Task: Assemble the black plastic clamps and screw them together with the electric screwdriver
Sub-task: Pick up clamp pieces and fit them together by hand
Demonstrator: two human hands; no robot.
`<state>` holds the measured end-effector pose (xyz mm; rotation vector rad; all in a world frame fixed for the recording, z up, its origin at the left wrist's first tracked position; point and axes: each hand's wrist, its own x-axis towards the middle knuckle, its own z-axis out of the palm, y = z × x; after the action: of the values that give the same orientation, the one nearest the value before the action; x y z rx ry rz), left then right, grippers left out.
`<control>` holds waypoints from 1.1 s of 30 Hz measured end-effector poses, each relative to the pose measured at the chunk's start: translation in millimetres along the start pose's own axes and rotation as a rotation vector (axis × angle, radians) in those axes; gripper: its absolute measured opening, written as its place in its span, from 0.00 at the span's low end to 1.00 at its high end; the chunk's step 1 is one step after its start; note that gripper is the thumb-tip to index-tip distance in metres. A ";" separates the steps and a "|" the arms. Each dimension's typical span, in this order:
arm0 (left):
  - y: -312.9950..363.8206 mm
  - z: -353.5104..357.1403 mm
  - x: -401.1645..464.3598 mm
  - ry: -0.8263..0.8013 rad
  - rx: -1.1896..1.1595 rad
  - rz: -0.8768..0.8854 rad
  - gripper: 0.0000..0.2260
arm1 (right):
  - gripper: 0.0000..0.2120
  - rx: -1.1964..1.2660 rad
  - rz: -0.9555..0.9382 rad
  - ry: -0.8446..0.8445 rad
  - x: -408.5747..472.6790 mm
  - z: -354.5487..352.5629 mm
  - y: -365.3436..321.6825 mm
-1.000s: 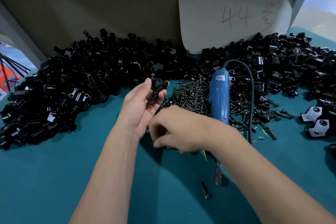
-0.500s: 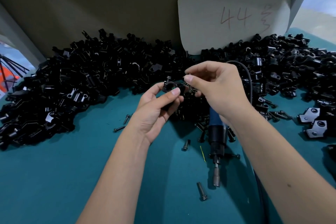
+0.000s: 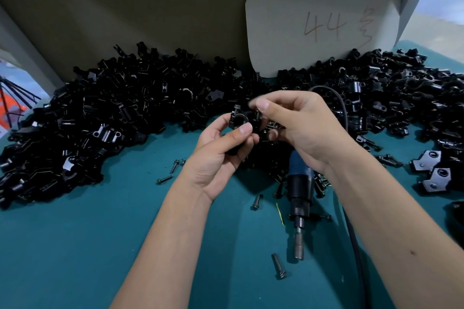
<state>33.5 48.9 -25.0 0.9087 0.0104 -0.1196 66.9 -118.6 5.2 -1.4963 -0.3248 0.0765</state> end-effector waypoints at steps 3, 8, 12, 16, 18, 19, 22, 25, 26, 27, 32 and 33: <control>-4.0 7.2 -1.8 -0.028 -0.141 -0.025 0.07 | 0.06 0.142 0.037 -0.069 -4.7 6.9 -4.5; -9.6 12.2 -1.0 -0.027 -0.264 -0.027 0.08 | 0.11 0.239 0.030 0.030 -6.3 21.5 -3.3; -7.3 10.0 0.1 0.020 -0.313 -0.011 0.10 | 0.09 0.255 0.038 -0.083 -6.6 16.4 -6.1; -8.0 11.2 0.0 -0.006 -0.249 -0.010 0.07 | 0.08 0.226 0.015 -0.021 -6.8 19.6 -6.5; -9.1 13.6 -0.4 -0.003 -0.252 -0.024 0.07 | 0.10 0.235 0.017 -0.001 -7.1 19.9 -4.9; -9.1 13.7 -0.3 0.015 -0.274 -0.028 0.06 | 0.08 0.243 0.022 -0.021 -7.0 18.9 -4.5; -6.3 10.9 -0.9 0.040 -0.314 -0.017 0.06 | 0.07 0.254 0.033 -0.062 -7.9 17.4 -7.0; -6.2 10.3 -1.7 0.008 -0.266 -0.009 0.06 | 0.07 0.263 0.027 0.001 -7.8 21.0 -8.3; -6.5 11.2 -2.2 0.009 -0.262 -0.011 0.06 | 0.09 0.270 0.026 0.024 -7.6 22.1 -7.4; -7.2 11.5 -2.0 0.018 -0.263 -0.013 0.08 | 0.09 0.272 0.025 0.037 -7.4 22.8 -6.4; -5.4 9.5 -2.0 0.040 -0.257 -0.001 0.07 | 0.06 0.263 0.038 -0.018 -9.5 23.2 -7.3; -5.1 10.0 -2.5 0.032 -0.239 0.001 0.07 | 0.07 0.266 0.037 -0.004 -9.1 23.7 -7.9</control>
<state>30.1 38.3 -22.7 0.6714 0.0535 -0.1007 50.9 -98.6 12.4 -1.2382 -0.2784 0.1461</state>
